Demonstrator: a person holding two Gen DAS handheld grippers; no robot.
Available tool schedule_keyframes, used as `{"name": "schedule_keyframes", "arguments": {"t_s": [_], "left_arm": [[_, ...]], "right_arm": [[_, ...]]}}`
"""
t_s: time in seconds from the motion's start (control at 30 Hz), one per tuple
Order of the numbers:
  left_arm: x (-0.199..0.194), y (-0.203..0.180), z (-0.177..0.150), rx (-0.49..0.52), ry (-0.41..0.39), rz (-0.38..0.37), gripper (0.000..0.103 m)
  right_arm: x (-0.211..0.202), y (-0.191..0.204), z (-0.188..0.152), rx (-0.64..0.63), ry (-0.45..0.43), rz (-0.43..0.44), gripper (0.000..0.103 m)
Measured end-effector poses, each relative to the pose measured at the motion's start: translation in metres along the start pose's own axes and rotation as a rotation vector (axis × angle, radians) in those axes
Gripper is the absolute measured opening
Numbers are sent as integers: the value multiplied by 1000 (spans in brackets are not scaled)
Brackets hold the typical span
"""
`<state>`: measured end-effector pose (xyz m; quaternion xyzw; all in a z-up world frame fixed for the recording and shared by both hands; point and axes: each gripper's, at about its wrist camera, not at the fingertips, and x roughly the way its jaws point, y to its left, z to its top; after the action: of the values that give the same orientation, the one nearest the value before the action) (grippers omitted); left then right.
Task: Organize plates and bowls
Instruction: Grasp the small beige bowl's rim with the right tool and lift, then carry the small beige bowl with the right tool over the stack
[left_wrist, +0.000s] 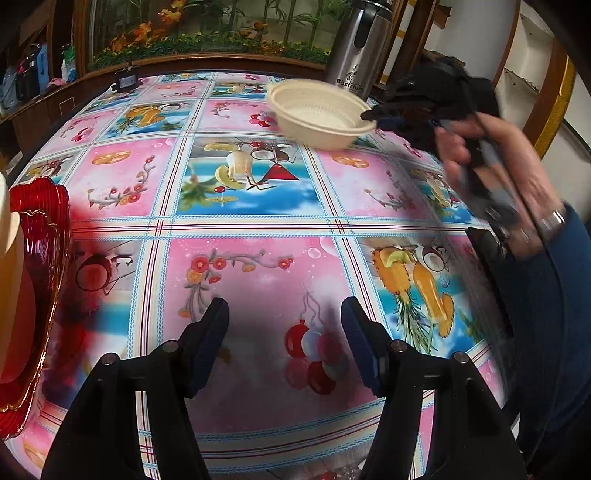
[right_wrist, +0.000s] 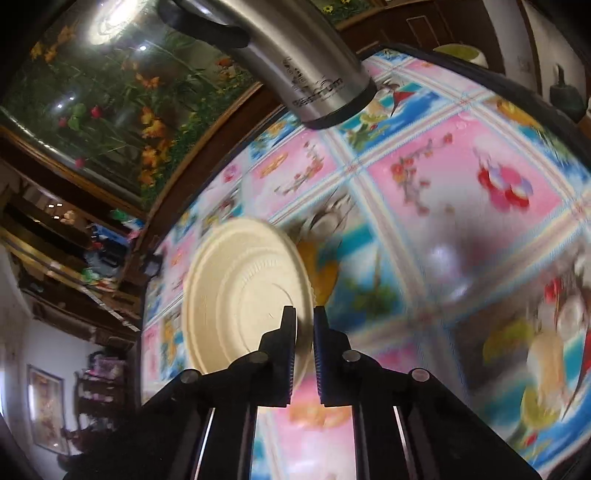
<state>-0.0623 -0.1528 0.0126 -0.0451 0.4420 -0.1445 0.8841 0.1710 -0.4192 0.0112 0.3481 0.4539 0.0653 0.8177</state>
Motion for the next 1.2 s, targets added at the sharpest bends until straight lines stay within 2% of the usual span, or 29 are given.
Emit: {"name": "schedule_keyframes", "arguments": {"t_s": [0.07, 0.2, 0.3, 0.33, 0.4, 0.47, 0.53, 0.57, 0.6, 0.67, 0.8, 0.87, 0.93, 1.07, 1.1, 1.13, 1.2], "left_arm": [[-3, 2, 0, -12, -17, -2, 62], [-11, 7, -2, -35, -52, -14, 62], [-18, 14, -7, -82, -56, -55, 62], [-20, 16, -9, -96, -55, -68, 62], [-26, 16, -9, -94, -64, -65, 62], [-32, 16, -7, -94, -78, -68, 62], [-37, 17, -4, -107, -88, -88, 62], [-38, 17, -4, -111, -91, -93, 62], [-39, 17, -3, -111, -92, -92, 62], [-38, 17, -3, -118, -87, -92, 62], [-39, 17, -3, -124, -77, -94, 62], [-39, 18, -3, -128, -74, -97, 62], [-40, 20, -3, -130, -77, -88, 62], [-37, 26, -2, -150, -70, -89, 62], [-36, 27, -2, -151, -67, -89, 62], [-35, 28, -2, -153, -67, -87, 62], [-34, 30, -2, -159, -64, -81, 62]], "right_arm": [[-12, 0, -17, 11, 25, 47, 8], [-40, -2, -65, 3, 54, 86, 9], [-55, -13, -114, 49, 108, 125, 16], [-59, -15, -127, 54, 125, 138, 25], [-69, -7, -160, -35, 175, 155, 29], [-81, 4, -182, -124, 237, 266, 28], [-100, 9, -180, -178, 173, 256, 30], [-109, 14, -168, -225, 104, 229, 35], [-110, 16, -159, -250, 75, 201, 36], [-106, 14, -137, -225, 34, 172, 36], [-60, 16, -112, -223, 120, 177, 35], [-44, 14, -113, -210, 154, 177, 19], [-44, 9, -121, -194, 169, 181, 15], [-70, 11, -158, -186, 218, 234, 21], [-78, 11, -168, -190, 229, 241, 27], [-85, 13, -180, -207, 255, 260, 32], [-96, 21, -189, -274, 261, 290, 32]]}}
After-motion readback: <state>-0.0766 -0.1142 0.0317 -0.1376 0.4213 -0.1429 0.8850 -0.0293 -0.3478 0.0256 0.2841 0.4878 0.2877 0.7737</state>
